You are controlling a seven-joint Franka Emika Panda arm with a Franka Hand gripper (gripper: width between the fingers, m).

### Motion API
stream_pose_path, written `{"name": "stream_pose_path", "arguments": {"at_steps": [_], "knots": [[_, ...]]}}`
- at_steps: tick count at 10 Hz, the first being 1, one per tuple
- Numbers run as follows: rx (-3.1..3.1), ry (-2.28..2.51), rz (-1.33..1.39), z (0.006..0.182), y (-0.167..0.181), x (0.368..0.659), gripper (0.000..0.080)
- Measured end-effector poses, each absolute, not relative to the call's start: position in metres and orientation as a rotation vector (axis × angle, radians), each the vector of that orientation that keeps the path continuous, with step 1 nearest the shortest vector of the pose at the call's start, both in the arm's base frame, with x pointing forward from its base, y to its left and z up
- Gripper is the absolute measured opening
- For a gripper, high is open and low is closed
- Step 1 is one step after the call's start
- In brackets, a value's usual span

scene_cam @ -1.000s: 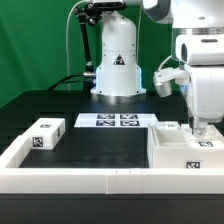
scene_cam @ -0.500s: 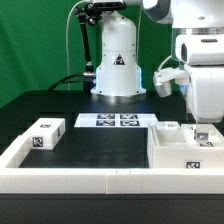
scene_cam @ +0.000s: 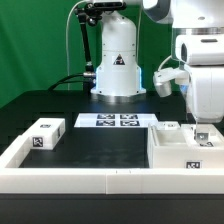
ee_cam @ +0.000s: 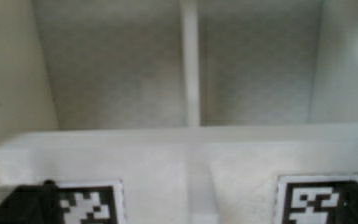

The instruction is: Assemble cabinet

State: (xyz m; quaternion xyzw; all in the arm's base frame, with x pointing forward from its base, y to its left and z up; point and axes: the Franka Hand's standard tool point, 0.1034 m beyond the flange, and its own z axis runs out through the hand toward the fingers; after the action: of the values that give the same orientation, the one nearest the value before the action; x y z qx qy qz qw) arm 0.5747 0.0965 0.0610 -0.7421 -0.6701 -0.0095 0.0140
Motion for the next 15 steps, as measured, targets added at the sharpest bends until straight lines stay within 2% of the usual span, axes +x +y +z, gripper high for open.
{"name": "stream_pose_path", "arguments": {"at_steps": [1, 4, 6, 7, 12, 15], "knots": [[-2.311, -2.087, -0.03, 0.062, 0.097, 0.575, 0.0797], [-2.33, -2.113, -0.034, 0.094, 0.093, 0.56, 0.0797], [-2.335, -2.124, -0.022, 0.106, 0.091, 0.541, 0.0797], [-2.336, -2.125, -0.011, 0.106, 0.09, 0.526, 0.0797], [-2.336, -2.118, -0.005, 0.103, 0.088, 0.527, 0.0797], [-2.345, -2.106, -0.029, 0.088, 0.092, 0.484, 0.0797]]}}
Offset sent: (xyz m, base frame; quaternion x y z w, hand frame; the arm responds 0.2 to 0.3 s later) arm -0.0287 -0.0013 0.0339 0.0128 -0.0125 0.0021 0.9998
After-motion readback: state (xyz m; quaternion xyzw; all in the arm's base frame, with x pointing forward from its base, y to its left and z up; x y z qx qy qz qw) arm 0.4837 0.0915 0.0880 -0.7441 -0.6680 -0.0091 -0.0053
